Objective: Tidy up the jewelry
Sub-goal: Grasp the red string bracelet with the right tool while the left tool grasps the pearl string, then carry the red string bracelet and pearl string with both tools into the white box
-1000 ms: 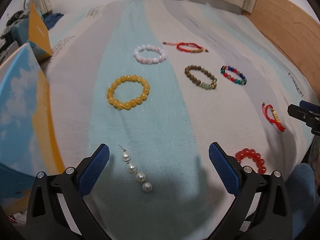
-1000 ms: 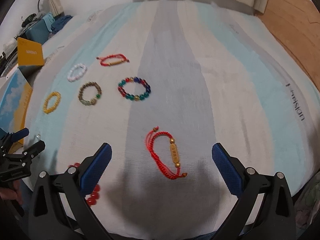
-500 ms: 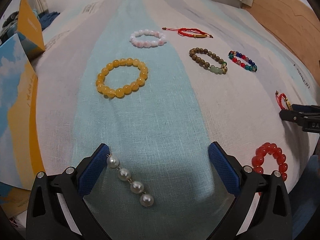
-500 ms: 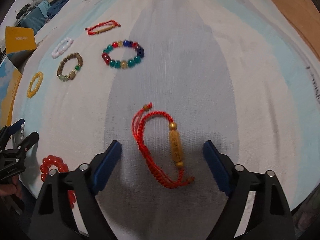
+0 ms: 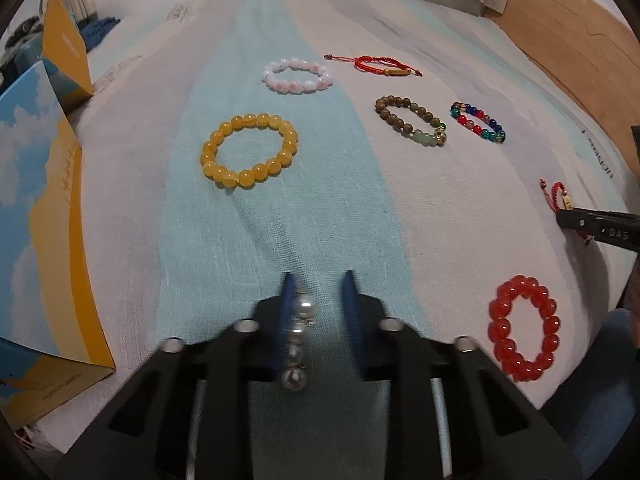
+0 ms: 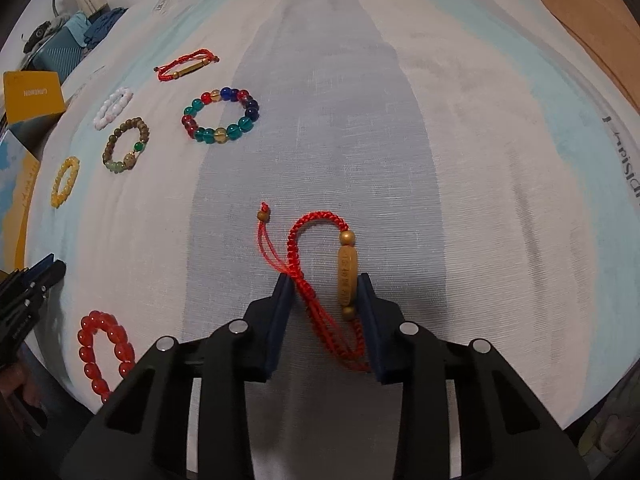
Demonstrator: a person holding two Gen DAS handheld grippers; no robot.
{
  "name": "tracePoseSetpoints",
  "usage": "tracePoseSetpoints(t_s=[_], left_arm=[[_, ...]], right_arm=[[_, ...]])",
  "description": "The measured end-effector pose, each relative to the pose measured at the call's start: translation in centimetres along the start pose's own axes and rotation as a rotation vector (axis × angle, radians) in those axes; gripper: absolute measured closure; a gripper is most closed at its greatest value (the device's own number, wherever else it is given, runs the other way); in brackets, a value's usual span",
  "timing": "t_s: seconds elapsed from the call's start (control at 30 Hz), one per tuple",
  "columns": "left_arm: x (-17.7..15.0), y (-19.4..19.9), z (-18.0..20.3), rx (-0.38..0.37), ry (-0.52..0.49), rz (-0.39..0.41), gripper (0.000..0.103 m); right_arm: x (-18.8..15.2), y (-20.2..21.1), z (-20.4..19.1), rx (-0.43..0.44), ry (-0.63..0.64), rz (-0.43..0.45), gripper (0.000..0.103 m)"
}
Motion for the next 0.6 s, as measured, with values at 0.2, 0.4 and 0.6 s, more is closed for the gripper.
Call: tracePoseSetpoints(t_s=[0.2, 0.4, 0.6], left_arm=[[0.3, 1.1, -0.1, -0.027, 0.005, -0.01, 0.092], [0.6, 2.2, 0.0, -0.033, 0.003, 0.002, 0.092], [0.5, 3.1, 0.1, -0.048, 0.005, 0.006, 0.093]], right_arm=[[-0.4, 0.6, 0.5, 0.011, -0.024, 0.012, 0.088], [-0.5, 1.2, 0.2, 0.018, -0.018, 0.022, 0.095], [-0.7, 2.7, 0.3, 0.026, -0.024, 0.051, 0.095]])
Point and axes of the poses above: each gripper's, at about its wrist camera, not at the fingertips, and y roughly against the way its jaws point, z to its right, x to its top, the point moved 1 cm from there along -y, roughly the way its jaws point, and after that the axes turned 1 degree about -z, right-handed, at the moved point
